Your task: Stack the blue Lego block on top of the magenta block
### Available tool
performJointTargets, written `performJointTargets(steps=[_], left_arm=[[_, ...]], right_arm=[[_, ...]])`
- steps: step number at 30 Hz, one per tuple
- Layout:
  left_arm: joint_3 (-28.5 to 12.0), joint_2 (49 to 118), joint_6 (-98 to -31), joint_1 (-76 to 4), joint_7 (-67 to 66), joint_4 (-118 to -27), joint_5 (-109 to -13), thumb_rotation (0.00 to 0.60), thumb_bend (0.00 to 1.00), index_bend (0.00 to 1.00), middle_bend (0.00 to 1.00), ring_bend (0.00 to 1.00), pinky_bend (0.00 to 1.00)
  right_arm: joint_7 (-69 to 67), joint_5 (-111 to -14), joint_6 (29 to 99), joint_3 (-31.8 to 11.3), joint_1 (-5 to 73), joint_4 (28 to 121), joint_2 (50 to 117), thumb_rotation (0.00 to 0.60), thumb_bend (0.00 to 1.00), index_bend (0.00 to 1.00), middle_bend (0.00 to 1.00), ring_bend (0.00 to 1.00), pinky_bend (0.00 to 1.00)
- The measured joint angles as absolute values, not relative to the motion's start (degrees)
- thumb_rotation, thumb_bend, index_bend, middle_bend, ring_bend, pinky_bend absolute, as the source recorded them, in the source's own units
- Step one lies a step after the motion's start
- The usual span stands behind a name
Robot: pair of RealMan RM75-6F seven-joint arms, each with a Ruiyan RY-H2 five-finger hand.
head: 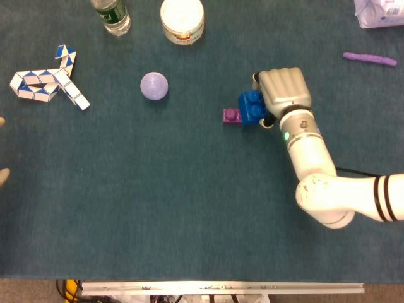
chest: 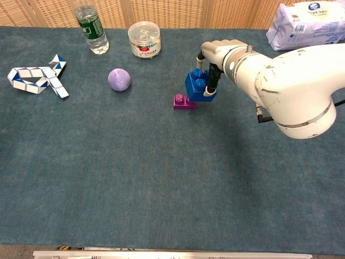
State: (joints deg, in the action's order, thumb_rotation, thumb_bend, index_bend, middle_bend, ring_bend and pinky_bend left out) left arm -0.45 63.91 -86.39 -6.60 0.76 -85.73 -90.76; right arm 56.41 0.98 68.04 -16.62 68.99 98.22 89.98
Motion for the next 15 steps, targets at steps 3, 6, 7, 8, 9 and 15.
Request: performJointTargets(steps=[3,6,7,8,9,15], left_arm=[[-0.4,63.9,-86.3,-6.5,1.1,-85.4,-90.7,0.600,0.15,0.23,0.18,0.17,0.16],[-0.4,63.9,-86.4,-6.5,1.5,-85.1,-90.8,0.600,0.15,0.23,0.18,0.17,0.16],[-0.3,63.9,-86.4,-6.5,1.6,-85.0,-90.8,0.600,0.15,0.23,0.18,0.17,0.16],[-0.3,64.0,-86.4,-6.5,1.8,-84.9,-90.8,0.600,0.15,0.23,0.18,0.17,0.16],[-0.3,64.0,-86.4,-6.5,1.9,-84.8,-90.8,0.600,0.15,0.23,0.18,0.17,0.16],[-0.4,64.0,-86.4,-6.4,2.5,-84.3,-90.6,0.600,0.15,0.23,0.18,0.17,0.16]], right_arm=[[57.1,2.3,69.0,-17.4,69.8,97.1,91.0,0.600,0.16,0.46,0.92,1.00,1.00],[57.8,3.2,69.8,-18.1,70.3,95.9,92.0,0.600,0.16,0.46,0.92,1.00,1.00],[58.0,3.6,70.0,-18.3,70.4,95.4,92.4,0.600,0.16,0.46,0.92,1.00,1.00],[58.2,3.9,70.1,-18.4,70.5,95.1,92.6,0.600,0.17,0.46,0.92,1.00,1.00],[58.3,4.2,70.1,-18.6,70.5,94.7,92.8,0.600,0.16,0.46,0.92,1.00,1.00],[59.2,4.8,70.0,-19.7,70.8,93.0,94.4,0.600,0.16,0.46,0.92,1.00,1.00]])
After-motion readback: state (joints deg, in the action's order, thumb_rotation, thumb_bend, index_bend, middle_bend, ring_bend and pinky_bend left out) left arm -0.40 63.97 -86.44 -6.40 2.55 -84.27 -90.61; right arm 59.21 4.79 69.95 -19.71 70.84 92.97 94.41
